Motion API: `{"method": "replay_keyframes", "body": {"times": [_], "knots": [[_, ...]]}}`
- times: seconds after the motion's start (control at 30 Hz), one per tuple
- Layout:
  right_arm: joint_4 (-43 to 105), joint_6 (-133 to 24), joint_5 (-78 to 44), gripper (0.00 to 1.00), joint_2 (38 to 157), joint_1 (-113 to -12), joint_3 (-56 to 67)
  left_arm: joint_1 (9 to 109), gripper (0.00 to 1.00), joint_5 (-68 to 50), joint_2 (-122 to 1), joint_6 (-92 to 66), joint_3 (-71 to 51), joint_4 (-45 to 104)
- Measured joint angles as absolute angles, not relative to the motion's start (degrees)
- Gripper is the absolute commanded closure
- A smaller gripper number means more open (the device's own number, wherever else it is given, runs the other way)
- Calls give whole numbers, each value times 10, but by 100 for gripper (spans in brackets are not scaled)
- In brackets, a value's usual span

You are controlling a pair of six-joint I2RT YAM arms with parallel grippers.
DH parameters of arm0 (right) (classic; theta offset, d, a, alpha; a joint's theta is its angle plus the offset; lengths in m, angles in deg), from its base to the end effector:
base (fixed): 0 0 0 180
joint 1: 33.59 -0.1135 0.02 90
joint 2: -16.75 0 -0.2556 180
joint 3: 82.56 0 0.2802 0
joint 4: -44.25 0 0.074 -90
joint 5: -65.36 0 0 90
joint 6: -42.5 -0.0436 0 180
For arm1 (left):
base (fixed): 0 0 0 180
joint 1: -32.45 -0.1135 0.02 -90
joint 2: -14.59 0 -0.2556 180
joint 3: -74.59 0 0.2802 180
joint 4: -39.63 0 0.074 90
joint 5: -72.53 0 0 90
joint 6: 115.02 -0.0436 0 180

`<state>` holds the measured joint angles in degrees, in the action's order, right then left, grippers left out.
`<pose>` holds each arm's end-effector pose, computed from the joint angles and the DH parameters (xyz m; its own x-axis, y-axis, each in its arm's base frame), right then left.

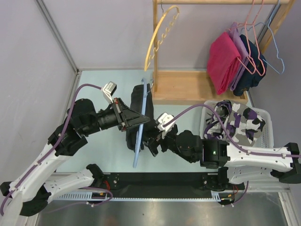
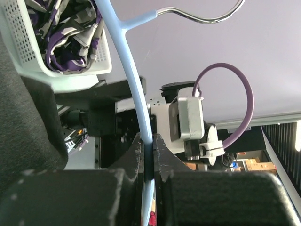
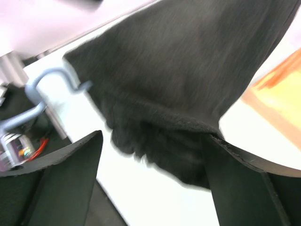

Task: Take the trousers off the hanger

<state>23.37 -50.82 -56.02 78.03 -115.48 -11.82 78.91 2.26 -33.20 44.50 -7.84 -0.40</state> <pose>0.0623 0.2766 0.3617 -0.0727 -0.1595 -0.9845 -0.7703 0.6360 -0.0462 0.1225 -0.1503 0.4513 -0.8787 -0.3554 -0.3186 0.2591 0.2054 -0.9437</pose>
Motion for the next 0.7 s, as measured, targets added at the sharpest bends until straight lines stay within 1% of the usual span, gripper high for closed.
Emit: {"method": "replay_keyframes", "body": {"times": [0.03,0.23,0.37,0.47,0.57,0.7], "knots": [[222,-522,-556,6,777,-1160,-118,787,100,22,-332,444,-78,-5],[154,-608,-532,5,734,-1178,-103,774,100,22,-333,437,-78,-13],[121,-631,-534,1,707,-1190,-64,769,99,19,-334,429,-78,-25],[105,-631,-540,0,708,-1188,-26,769,100,18,-334,426,-78,-33],[95,-621,-524,0,724,-1168,8,768,100,18,-335,425,-78,-36],[91,-608,-491,0,751,-1114,29,767,100,18,-335,425,-78,-37]]}}
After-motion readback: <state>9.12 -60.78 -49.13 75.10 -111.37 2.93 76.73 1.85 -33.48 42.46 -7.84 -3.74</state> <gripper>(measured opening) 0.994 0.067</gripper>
